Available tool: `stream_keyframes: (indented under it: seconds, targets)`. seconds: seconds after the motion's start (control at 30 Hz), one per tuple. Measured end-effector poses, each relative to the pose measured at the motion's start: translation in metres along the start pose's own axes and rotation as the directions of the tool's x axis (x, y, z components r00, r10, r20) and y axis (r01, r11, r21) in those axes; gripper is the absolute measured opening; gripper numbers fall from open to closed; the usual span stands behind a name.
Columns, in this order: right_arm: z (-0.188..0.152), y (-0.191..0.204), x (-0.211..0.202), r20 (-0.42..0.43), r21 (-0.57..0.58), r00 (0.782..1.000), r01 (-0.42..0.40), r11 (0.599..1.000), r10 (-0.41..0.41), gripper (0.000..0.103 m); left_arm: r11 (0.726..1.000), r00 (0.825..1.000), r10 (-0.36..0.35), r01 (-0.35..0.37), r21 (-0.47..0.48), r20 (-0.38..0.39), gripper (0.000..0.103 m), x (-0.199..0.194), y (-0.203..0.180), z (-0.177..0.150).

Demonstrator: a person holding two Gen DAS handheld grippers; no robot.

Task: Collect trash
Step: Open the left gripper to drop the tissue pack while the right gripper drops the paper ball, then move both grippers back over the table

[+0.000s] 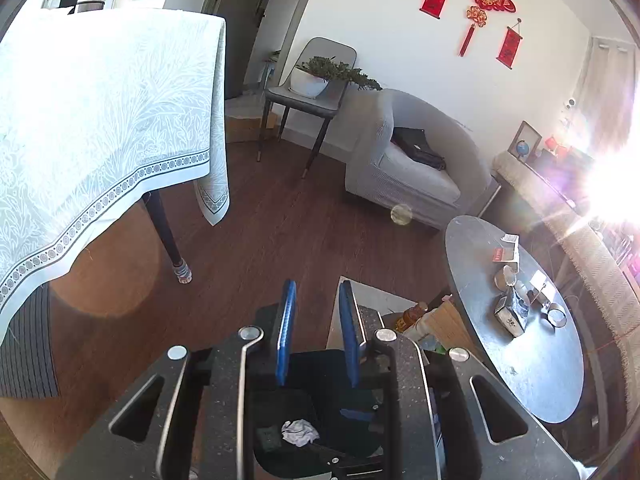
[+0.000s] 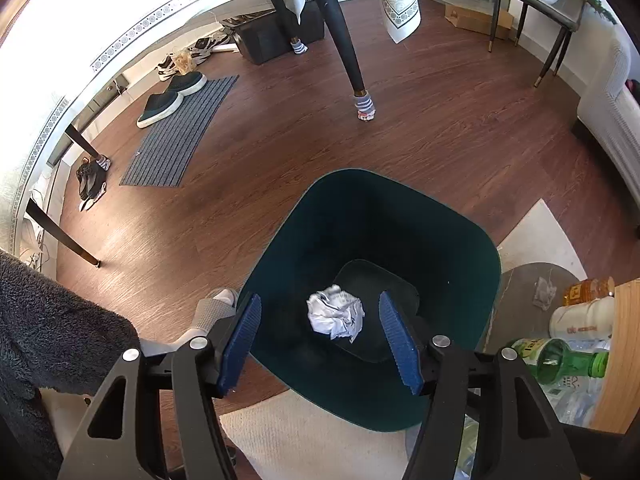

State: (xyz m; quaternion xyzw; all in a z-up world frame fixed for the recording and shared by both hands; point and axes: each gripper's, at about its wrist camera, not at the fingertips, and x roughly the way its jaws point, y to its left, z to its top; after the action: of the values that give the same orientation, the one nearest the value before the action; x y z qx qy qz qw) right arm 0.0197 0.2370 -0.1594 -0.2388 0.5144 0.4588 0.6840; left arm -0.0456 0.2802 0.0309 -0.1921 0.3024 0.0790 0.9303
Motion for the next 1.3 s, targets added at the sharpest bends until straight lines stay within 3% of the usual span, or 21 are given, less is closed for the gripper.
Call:
stream_keyframes:
  seconds: [0.2, 0.5, 0.9, 1.3]
  targets:
    - [-0.001, -0.001, -0.015, 0.037, -0.013, 0.999, -0.008, 1.000, 0.009, 0.064, 1.000, 1.000, -0.005, 0.004, 0.031, 0.024, 0.023, -0.004, -0.015, 0.004]
    - [0.004, -0.005, -0.063, 0.160, -0.021, 0.987, -0.012, 1.000, 0.015, 0.054, 0.998, 0.999, -0.009, 0.006, 0.058, 0.046, 0.023, -0.005, -0.032, 0.008]
    - [-0.001, -0.037, -0.151, 0.354, 0.035, 0.934, 0.035, 0.999, -0.045, 0.051, 0.994, 0.999, -0.046, 0.043, 0.103, 0.028, 0.033, 0.008, -0.066, 0.007]
    - [-0.040, -0.095, -0.211, 0.429, 0.163, 0.891, 0.085, 0.983, -0.148, 0.051, 0.970, 0.993, -0.113, 0.114, 0.214, -0.018, 0.050, 0.033, -0.126, -0.006]
